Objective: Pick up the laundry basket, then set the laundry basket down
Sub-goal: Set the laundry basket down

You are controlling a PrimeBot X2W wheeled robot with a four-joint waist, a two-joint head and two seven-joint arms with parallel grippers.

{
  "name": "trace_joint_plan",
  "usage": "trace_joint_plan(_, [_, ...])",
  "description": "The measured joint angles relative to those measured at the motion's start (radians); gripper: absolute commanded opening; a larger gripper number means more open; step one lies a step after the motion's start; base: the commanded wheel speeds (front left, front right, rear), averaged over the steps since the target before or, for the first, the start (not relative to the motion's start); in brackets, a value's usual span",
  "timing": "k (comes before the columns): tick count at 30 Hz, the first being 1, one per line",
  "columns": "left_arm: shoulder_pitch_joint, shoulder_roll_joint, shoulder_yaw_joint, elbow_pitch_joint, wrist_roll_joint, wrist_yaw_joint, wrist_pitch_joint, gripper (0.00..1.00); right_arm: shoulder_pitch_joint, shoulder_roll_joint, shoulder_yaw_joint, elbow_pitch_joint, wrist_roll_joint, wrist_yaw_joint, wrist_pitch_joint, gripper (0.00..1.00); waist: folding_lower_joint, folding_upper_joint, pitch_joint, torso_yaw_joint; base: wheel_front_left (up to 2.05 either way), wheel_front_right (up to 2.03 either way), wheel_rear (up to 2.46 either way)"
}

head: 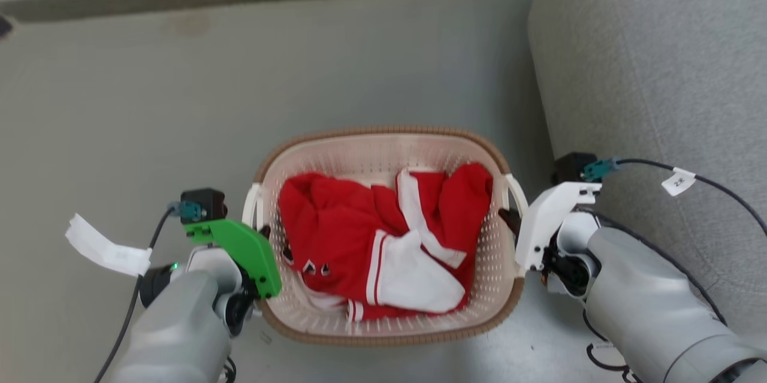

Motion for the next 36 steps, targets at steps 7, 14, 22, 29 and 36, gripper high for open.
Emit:
trace_joint_plan(7, [-0.051, 0.0, 0.005, -0.003, 0.006, 0.004, -0.055, 0.0, -0.034, -0.008, -0.01, -0.028, 0.018, 0.0, -0.041, 0.0, 0.0, 0.0, 0.088, 0.0, 0.0, 0.0, 0.0])
trace_joint_plan(14, [-0.091, 0.0, 0.003, -0.004, 0.014, 0.004, -0.089, 0.0, -0.07, -0.022, -0.001, -0.04, 0.013, 0.0, -0.08, 0.0, 0.0, 0.0, 0.165, 0.0, 0.0, 0.0, 0.0])
trace_joint_plan(22, [-0.134, 0.001, 0.016, -0.005, 0.013, 0.014, -0.119, 0.0, -0.112, -0.033, 0.02, -0.074, 0.007, 0.0, -0.112, 0.0, 0.0001, 0.0, 0.267, 0.003, 0.0, 0.0, 0.0])
trace_joint_plan(29, [-0.193, 0.001, 0.015, -0.011, 0.013, 0.014, -0.138, 0.0, -0.167, -0.051, 0.024, -0.081, 0.007, 0.0, -0.129, 0.0, 0.0001, 0.0, 0.357, 0.007, 0.0, 0.0, 0.0])
trace_joint_plan(36, [-0.258, 0.001, 0.01, -0.011, 0.015, 0.014, -0.16, 0.0, -0.228, -0.063, 0.023, -0.088, 0.008, 0.0, -0.146, 0.0, 0.0001, 0.0, 0.447, 0.013, 0.0, 0.0, 0.0])
